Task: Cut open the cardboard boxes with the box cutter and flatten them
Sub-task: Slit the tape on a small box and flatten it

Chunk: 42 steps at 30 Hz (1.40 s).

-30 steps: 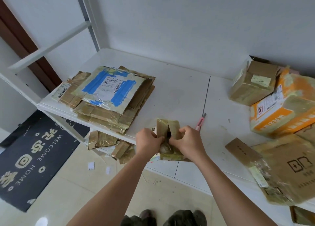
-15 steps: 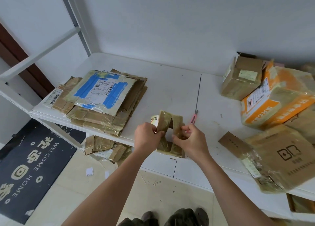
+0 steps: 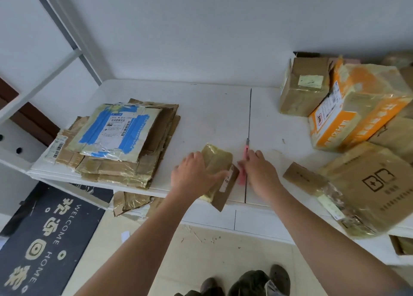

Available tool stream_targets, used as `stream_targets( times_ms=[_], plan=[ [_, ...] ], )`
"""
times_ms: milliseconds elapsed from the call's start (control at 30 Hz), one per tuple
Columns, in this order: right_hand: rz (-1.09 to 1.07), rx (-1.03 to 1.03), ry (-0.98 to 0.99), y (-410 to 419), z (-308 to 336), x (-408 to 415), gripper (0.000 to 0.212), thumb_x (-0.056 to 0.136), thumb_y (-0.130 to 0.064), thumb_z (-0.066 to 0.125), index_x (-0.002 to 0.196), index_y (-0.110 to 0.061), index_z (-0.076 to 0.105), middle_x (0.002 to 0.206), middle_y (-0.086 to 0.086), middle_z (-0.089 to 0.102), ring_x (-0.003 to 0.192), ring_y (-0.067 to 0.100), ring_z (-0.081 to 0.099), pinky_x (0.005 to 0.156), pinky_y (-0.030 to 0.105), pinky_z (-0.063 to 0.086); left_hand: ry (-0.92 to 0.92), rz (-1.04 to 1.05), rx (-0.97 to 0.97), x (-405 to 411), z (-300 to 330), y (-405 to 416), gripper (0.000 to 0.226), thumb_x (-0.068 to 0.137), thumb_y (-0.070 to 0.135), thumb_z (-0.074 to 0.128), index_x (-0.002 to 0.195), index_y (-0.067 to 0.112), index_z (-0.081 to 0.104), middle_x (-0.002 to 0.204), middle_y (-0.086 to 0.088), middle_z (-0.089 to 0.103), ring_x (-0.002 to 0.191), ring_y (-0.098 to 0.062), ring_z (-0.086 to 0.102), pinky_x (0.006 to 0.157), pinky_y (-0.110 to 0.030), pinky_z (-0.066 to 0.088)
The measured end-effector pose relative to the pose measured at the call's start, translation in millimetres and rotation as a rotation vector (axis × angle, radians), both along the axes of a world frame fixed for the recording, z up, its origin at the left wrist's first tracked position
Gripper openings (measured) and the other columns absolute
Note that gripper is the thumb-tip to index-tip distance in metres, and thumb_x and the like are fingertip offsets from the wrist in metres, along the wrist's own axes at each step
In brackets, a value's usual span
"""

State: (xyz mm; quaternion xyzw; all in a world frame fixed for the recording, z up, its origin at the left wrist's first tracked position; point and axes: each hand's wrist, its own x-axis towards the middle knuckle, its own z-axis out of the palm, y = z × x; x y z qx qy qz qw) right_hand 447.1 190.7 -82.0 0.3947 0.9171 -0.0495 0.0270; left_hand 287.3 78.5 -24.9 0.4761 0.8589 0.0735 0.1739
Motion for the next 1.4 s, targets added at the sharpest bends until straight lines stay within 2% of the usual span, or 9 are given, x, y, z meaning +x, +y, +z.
stream_targets(
  times_ms=[67,233,400,533,633,767,967,1233,1400],
  plan=[
    [0.045,0.065,-0.023,-0.4,-0.3,0.1,0.022,0.088,-0.011,0.062,0.11,-0.015,0.061,0.13,0.01,0.047,0.119,0.027,0.044,0.071,0.032,0.037,0.07,-0.059,-0.046,3.4,-4.7,0.6,0.083,0.071,0.07,0.07,0.127,0.017,0.038,0.117,0.003,0.051,0.109,-0.019,0.054,0.096,-0.04,0.047],
    [0.064,0.107,0.007,4.3,4.2,16.4,0.021,0.094,-0.014,0.052,0.115,-0.018,0.054,0.11,0.0,0.056,0.108,0.022,0.054,0.06,0.03,0.033,-0.128,-0.165,0.018,-12.1,-1.5,9.6,0.071,0.068,0.024,0.085,0.125,0.019,0.042,0.118,-0.001,0.054,0.105,-0.021,0.053,0.094,-0.041,0.049],
    [-0.218,0.152,0.73,-13.1,14.6,33.1,0.014,0.085,-0.005,0.06,0.084,-0.01,0.047,0.066,-0.001,0.051,0.055,0.022,0.051,0.042,0.031,0.037,-0.311,-0.209,0.011,-19.8,-7.9,8.8,0.066,0.067,0.017,0.086,0.122,0.029,0.051,0.13,-0.002,0.05,0.114,-0.026,0.049,0.1,-0.046,0.043],
    [-0.531,-0.56,1.408,-27.4,15.9,24.9,0.005,0.098,-0.005,0.055,0.1,-0.009,0.057,0.075,0.008,0.065,0.067,0.021,0.063,0.062,0.038,0.055,-0.233,-0.151,0.052,-7.5,-18.3,14.5,0.054,0.068,0.04,0.086,0.108,0.035,0.049,0.124,0.003,0.049,0.103,-0.017,0.044,0.104,-0.043,0.035],
    [-0.718,-1.037,1.667,-32.4,8.7,19.2,0.011,0.098,-0.008,0.058,0.101,-0.009,0.068,0.084,0.009,0.072,0.081,0.019,0.069,0.078,0.037,0.061,-0.13,-0.121,0.037,0.9,-26.2,18.3,0.052,0.071,0.039,0.083,0.111,0.03,0.051,0.127,0.001,0.05,0.097,-0.014,0.035,0.104,-0.042,0.029],
    [-0.728,-1.039,1.682,-39.2,-2.9,13.1,0.01,0.094,0.0,0.06,0.084,-0.002,0.059,0.07,0.008,0.066,0.07,0.019,0.066,0.079,0.041,0.062,-0.092,-0.121,0.039,4.4,-33.8,18.3,0.049,0.072,0.035,0.082,0.107,0.029,0.048,0.122,0.006,0.051,0.098,-0.012,0.035,0.105,-0.041,0.027],
    [-0.68,-1.05,1.625,-42.8,-15.2,1.4,0.01,0.097,0.003,0.054,0.101,0.009,0.062,0.08,0.013,0.066,0.079,0.021,0.068,0.078,0.037,0.061,-0.071,-0.135,0.052,7.9,-36.5,19.0,0.05,0.072,0.03,0.08,0.101,0.029,0.039,0.105,0.013,0.044,0.097,-0.011,0.036,0.101,-0.04,0.025],
    [-0.665,-1.034,1.582,-39.8,-29.3,-6.2,0.011,0.096,-0.003,0.058,0.091,-0.005,0.067,0.076,0.006,0.07,0.079,0.021,0.068,0.083,0.044,0.059,-0.099,-0.138,0.066,8.3,-34.5,18.7,0.046,0.073,0.027,0.079,0.1,0.025,0.041,0.106,0.01,0.048,0.101,-0.014,0.04,0.102,-0.041,0.026],
    [-0.632,-1.017,1.59,-38.2,-32.2,-9.3,0.012,0.097,-0.005,0.058,0.091,-0.009,0.068,0.077,0.003,0.071,0.079,0.017,0.069,0.075,0.032,0.059,-0.109,-0.138,0.066,8.9,-33.4,17.9,0.047,0.073,0.026,0.079,0.101,0.024,0.041,0.107,0.009,0.049,0.102,-0.015,0.041,0.104,-0.043,0.026]
  ],
)
